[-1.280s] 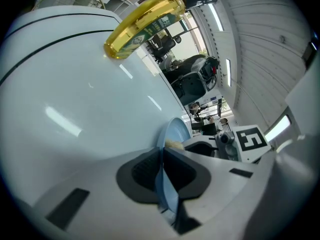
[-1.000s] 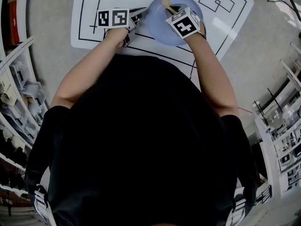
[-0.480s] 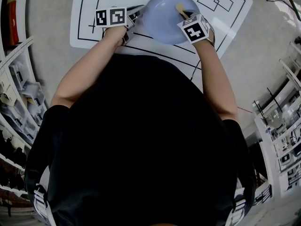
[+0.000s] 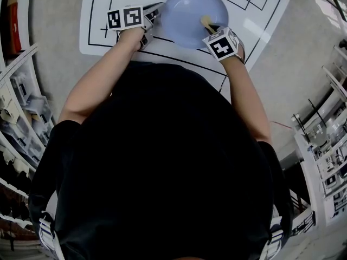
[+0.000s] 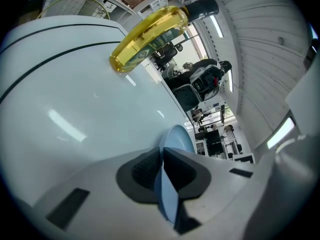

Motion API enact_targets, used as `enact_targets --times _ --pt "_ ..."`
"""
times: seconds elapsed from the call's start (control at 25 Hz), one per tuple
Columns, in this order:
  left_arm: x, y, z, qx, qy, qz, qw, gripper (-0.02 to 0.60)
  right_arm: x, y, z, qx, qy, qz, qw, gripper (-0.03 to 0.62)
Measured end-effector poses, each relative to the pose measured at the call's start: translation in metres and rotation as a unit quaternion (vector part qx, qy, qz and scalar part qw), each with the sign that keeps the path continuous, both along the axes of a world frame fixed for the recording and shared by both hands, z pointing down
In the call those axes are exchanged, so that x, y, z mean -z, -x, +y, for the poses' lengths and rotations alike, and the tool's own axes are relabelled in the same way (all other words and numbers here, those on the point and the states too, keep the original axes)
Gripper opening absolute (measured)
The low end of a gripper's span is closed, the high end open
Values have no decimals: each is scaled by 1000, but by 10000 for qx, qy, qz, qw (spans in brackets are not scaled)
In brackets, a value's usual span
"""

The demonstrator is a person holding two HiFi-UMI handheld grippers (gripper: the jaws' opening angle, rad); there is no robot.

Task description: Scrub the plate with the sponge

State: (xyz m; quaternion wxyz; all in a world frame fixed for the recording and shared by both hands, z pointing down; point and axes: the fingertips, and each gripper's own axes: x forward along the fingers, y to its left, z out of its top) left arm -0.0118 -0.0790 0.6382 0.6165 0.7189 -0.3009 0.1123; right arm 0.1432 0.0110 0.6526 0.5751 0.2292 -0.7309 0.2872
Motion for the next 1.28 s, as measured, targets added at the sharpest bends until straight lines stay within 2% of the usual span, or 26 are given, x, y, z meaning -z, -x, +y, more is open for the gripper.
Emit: enact_targets --times 0.32,0.6,0.88,1.28 --pt "3 1 -3 117 -72 -44 9999 29 2 27 23 174 236 -233 9993 35" --pt "5 2 -2 165 -80 -13 9998 31 4 73 33 391 413 -661 9962 37" --pt "5 4 0 152 -65 -2 9999 31 4 105 11 406 284 -1006 9937 37" --pt "4 5 2 99 -58 36 9999 31 4 113 -12 269 28 -1048 9941 37"
